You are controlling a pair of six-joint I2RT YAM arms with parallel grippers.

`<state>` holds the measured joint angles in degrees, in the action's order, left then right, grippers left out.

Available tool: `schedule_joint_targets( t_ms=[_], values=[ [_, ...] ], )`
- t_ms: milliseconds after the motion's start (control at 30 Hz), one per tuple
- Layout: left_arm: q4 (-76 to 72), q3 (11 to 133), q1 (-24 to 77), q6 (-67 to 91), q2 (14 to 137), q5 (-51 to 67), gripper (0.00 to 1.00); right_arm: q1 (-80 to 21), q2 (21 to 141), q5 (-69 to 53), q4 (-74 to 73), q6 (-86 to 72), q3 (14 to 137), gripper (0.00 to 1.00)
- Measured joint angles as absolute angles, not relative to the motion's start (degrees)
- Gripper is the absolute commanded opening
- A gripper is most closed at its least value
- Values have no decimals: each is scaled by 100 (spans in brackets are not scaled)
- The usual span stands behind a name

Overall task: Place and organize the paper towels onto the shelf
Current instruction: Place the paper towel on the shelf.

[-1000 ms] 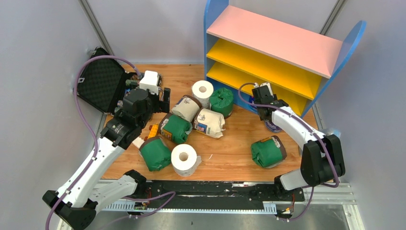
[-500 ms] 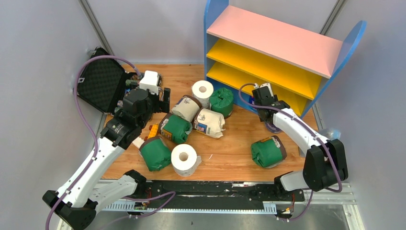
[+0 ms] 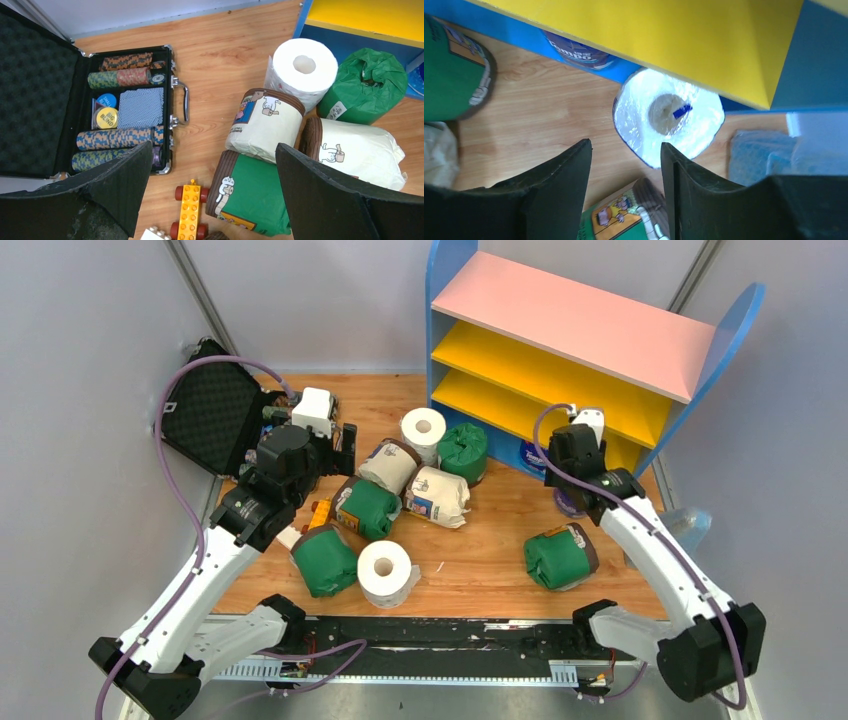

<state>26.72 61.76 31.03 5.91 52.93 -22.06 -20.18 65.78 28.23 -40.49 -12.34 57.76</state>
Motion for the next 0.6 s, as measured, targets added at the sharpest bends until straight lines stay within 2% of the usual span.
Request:
schedule_joint_targets(
  t_ms=[400,600],
  values=[
    [2672,6176,3103,593,5295,-2147,100,-2016,5472,3157,-4289,-3524,4528,55],
    [2674,6173,3103,593,5297,-2130,100,-1990,5437,3603,-4342,-4407,4034,49]
  ],
)
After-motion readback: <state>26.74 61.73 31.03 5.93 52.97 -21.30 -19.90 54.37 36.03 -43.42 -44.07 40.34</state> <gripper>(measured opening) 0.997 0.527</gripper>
